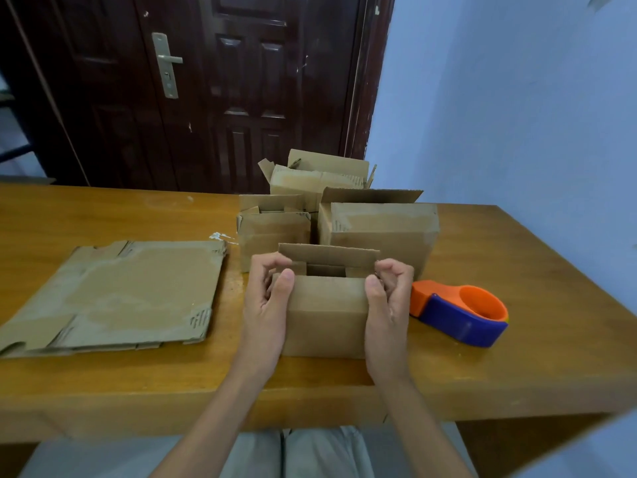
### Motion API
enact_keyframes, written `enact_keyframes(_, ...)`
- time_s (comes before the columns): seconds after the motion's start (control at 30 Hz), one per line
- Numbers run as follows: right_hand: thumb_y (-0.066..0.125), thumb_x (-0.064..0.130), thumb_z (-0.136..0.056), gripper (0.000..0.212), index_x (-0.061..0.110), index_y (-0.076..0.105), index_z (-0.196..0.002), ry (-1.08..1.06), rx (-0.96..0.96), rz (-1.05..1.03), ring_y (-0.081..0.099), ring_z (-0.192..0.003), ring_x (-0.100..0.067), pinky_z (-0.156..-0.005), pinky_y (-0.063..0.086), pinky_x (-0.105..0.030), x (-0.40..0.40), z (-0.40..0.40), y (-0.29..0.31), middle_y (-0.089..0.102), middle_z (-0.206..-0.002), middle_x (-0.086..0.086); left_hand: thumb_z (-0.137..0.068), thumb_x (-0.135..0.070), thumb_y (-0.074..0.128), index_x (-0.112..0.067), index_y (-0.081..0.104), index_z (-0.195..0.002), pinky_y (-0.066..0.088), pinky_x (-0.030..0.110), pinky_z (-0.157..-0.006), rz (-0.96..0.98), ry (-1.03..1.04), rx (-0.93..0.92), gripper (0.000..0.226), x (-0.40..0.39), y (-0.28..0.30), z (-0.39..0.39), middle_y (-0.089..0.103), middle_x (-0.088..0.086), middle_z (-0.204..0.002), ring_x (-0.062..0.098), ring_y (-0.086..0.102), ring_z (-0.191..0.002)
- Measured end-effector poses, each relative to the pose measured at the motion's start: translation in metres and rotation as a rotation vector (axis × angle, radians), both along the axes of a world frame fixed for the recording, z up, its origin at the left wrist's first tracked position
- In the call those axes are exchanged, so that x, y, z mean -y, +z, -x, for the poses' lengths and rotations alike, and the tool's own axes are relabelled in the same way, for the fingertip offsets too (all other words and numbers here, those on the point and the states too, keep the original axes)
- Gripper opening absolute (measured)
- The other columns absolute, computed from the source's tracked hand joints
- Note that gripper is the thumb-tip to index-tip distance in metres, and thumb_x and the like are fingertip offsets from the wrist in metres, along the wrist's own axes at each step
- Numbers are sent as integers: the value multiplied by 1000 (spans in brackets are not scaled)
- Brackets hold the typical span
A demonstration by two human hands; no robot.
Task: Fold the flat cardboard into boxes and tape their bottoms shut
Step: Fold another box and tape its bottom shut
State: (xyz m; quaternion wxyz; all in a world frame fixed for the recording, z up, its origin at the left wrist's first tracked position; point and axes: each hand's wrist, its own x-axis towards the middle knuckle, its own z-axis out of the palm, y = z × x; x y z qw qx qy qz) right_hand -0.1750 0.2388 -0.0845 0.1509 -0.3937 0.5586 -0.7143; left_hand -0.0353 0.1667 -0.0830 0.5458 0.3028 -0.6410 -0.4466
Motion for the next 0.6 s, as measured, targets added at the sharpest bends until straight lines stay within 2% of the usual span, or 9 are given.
enact_keyframes(0.07,55,37,-96,47,45,46,-142,55,20,-17,51,-133,2,-108,45,-28,-2,3,-1,56,-134,25,-100,-39,53,-34,53,-131,43,9,-90,-47,-21,-33,32,3,-2,0,58,-19,-128,-1,54,-121)
enact_keyframes(0.13,52,36,-95,61,56,37,-151,98,12,-70,45,-137,7,-111,38,-25,-3,7,1,49,-144,29,-99,-41,53,-44,46,-143,43,12,-97,-76,-34,-28,44,3,-3,-1,52,-20,-141,-5,49,-129)
enact_keyframes(0.23,50,31,-92,55,49,52,-145,139,-22,-116,44,-135,11,-114,37,-27,-2,13,5,54,-141,32,-99,-37,52,-44,43,-150,40,4,-94,-75,-24,-24,52,1,0,0,51,-24,-140,-11,47,-126)
enact_keyframes(0.27,51,29,-93,47,40,60,-137,137,-33,-109,49,-133,6,-114,42,-32,-2,14,6,60,-135,27,-99,-33,52,-36,50,-146,41,4,-92,-50,-22,-21,47,2,0,0,55,-23,-135,-8,50,-124)
enact_keyframes(0.33,53,23,-97,27,21,66,-120,99,-58,-58,58,-127,-8,-110,48,-42,-3,14,4,68,-127,14,-100,-26,52,-19,64,-124,45,16,-93,9,-16,-32,27,4,-1,1,64,-14,-123,7,58,-119)
enact_keyframes(0.37,54,23,-98,20,16,66,-113,79,-66,-43,60,-126,-13,-109,48,-43,-4,13,3,69,-127,11,-101,-25,52,-16,65,-113,47,22,-95,20,-12,-44,20,5,-1,1,67,-8,-119,14,60,-118)
enact_keyframes(0.43,56,27,-100,16,16,66,-104,54,-73,-51,60,-126,-13,-107,47,-37,-3,10,2,69,-130,11,-101,-26,53,-13,65,-103,47,28,-99,12,-9,-55,19,6,-2,1,68,-3,-120,22,60,-120)
enact_keyframes(0.53,53,32,-100,19,17,64,-94,17,-67,-91,60,-123,-7,-99,44,-24,-2,7,3,68,-132,16,-99,-20,51,-10,65,-97,43,31,-99,-21,-2,-38,17,5,-2,1,68,-5,-127,19,58,-126)
enact_keyframes(0.6,53,32,-102,19,19,64,-96,16,-39,-134,59,-121,-3,-99,45,-29,-2,6,5,67,-131,20,-96,-16,50,-9,63,-93,40,32,-97,-73,5,-45,15,3,0,3,68,-9,-131,11,57,-126)
